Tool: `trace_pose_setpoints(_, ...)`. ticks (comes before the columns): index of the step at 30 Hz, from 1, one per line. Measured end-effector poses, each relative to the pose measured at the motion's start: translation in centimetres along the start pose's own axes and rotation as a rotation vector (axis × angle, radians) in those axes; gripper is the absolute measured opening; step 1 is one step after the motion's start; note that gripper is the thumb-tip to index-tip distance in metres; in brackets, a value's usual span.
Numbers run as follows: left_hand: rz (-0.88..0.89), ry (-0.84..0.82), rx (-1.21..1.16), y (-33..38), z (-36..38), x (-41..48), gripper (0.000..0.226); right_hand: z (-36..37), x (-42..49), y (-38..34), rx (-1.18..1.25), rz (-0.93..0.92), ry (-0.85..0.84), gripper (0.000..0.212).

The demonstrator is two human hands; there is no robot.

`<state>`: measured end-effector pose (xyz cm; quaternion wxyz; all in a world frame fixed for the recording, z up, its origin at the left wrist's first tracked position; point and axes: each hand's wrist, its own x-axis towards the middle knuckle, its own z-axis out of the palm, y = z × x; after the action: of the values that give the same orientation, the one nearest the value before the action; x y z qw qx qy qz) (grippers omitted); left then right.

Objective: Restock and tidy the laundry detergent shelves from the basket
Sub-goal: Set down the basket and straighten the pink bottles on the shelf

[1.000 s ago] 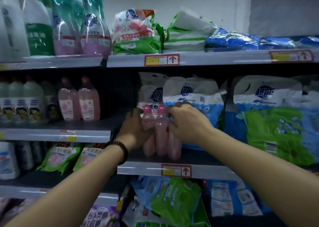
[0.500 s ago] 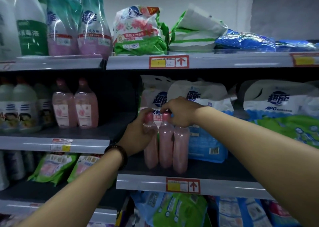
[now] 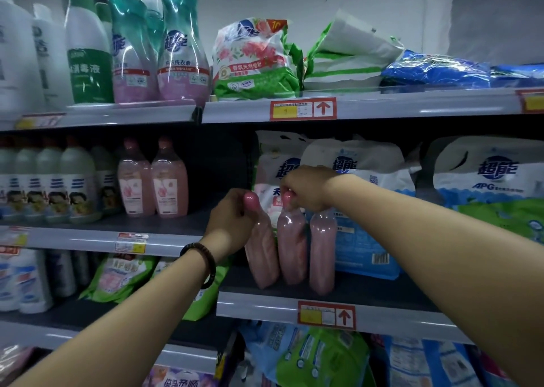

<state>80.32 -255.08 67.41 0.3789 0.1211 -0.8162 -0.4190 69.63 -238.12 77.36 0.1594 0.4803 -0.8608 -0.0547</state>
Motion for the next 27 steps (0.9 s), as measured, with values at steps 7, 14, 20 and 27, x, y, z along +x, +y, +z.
trace_pose_setpoints(7, 0.089, 0.049, -0.105, 1.2, -2.3, 0.3, 0.017, 0.0, -0.4, -0.3, 0.148, 0.029, 0.017, 0.01)
trace_pose_setpoints(14, 0.011, 0.155, -0.188, 3.0, -5.3, 1.5, 0.035, 0.6, -0.3, -2.6, 0.35, 0.023, 0.057, 0.03)
trace_pose_setpoints(20, 0.07, 0.284, -0.333, 4.0, -8.0, 2.5, 0.028, 1.7, -0.3, -3.6, 0.458, 0.199, 0.131, 0.045)
trace_pose_setpoints(27, 0.192, 0.467, -0.224, 3.8, -12.7, 3.9, 0.025, 5.1, -1.6, -6.4, 0.724, 0.442, 0.17, 0.069)
